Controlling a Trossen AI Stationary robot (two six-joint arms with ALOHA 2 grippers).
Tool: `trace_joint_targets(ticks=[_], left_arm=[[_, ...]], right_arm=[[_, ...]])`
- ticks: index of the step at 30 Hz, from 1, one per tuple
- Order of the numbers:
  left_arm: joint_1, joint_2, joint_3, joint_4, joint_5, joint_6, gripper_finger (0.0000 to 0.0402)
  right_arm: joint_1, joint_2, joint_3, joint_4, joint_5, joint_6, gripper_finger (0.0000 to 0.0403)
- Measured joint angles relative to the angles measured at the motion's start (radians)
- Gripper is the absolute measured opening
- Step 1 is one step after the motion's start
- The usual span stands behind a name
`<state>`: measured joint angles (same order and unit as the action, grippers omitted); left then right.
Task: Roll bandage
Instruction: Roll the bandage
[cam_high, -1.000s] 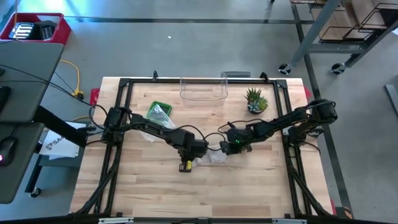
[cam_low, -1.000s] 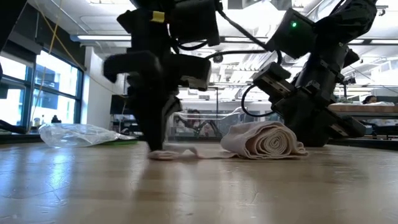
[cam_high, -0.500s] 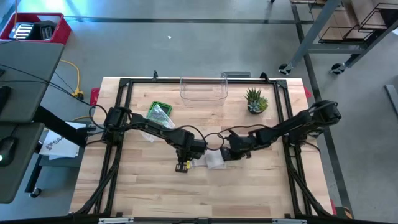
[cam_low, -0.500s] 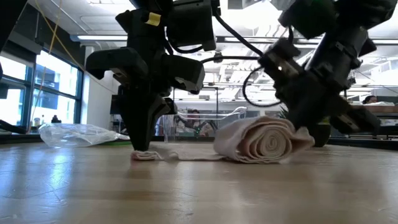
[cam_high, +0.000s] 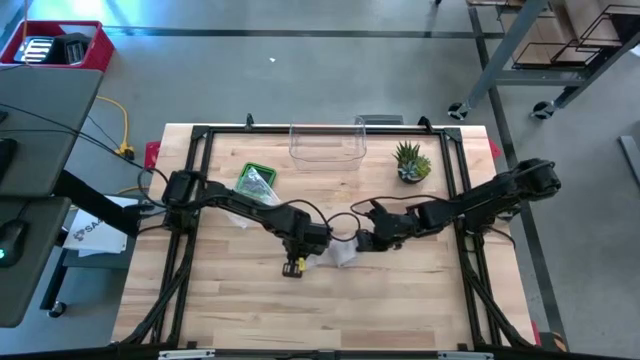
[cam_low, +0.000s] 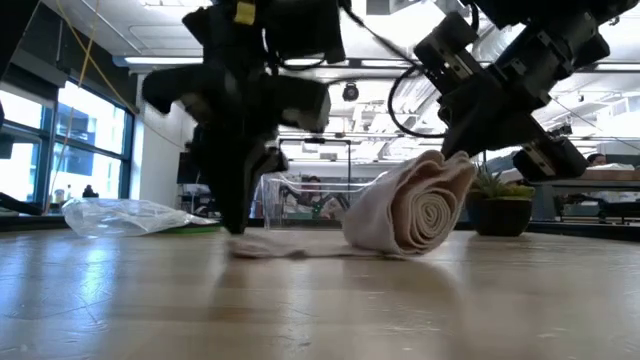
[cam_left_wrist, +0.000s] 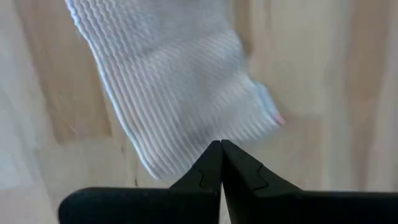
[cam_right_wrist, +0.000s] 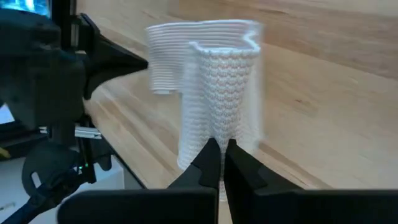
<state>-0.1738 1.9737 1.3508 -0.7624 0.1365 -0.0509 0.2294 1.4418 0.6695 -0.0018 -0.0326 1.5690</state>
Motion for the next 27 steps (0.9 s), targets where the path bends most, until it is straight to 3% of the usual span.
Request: trace_joint_targets(ticks=[9,20,27], left_arm=[[-0.006,-0.007,0.001,0.029,0.006,0.0,0.0],[-0.037,-0.017,0.002,0.022,0.017,0.0,0.0],[-0.045,-0.055,0.003,-0.04,-0.03,0.011,0.0]], right_arm=[[-0.017,0.01,0.074,-0.017,0.003,-0.042,0.0],[-0.099,0.129,0.153,-0.024,-0.006,-0.095,0.0],[-0.135,0.143,0.168,-0.012,0.014,-0.143,0.0003]])
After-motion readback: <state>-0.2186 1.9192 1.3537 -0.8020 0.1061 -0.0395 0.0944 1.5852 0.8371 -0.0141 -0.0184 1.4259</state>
